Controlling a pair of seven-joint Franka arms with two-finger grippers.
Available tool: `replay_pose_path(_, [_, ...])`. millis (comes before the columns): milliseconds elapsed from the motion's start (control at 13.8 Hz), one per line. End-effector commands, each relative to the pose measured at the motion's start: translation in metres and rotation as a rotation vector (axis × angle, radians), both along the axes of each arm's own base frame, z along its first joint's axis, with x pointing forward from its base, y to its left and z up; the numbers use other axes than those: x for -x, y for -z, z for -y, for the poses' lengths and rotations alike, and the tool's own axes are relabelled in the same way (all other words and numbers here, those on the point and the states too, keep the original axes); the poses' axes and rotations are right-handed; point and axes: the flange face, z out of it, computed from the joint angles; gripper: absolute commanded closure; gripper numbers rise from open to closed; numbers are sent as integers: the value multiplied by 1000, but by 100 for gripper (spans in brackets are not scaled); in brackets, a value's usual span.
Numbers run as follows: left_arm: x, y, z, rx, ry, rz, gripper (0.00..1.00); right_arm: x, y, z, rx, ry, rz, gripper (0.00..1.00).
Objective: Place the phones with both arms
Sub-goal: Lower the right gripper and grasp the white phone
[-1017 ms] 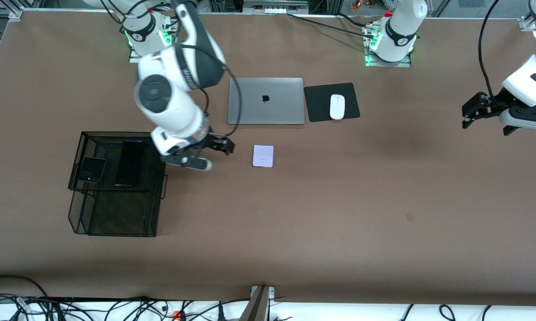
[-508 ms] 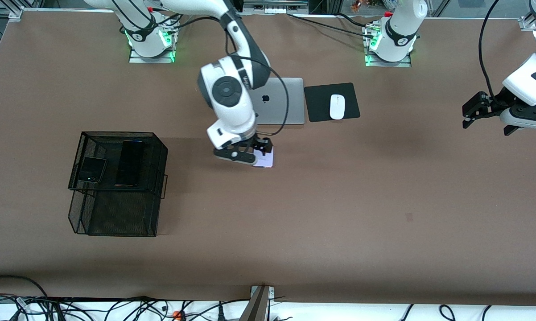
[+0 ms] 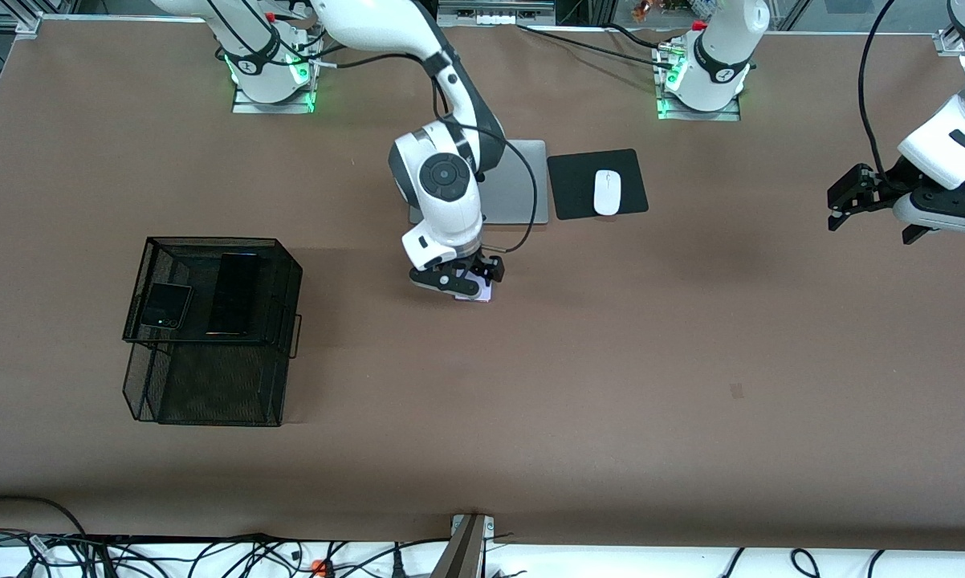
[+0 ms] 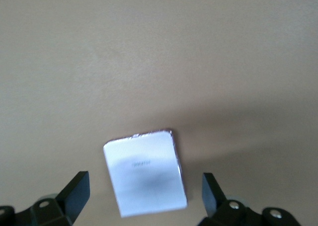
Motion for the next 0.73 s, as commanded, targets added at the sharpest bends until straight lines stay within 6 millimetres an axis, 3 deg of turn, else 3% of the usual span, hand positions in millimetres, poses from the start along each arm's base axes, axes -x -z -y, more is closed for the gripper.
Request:
replay_pose_path(0, [-3, -6, 2, -20, 22, -7, 0, 4, 17, -8, -2, 10, 7, 0])
replay_pose_path(363, [-3, -6, 2, -19, 21, -7, 0, -1, 19, -21, -18, 55, 23, 0])
replay_pose_path(654, [-3, -6, 3, -18, 24, -7, 0, -1, 38, -30, 5, 43, 33, 0])
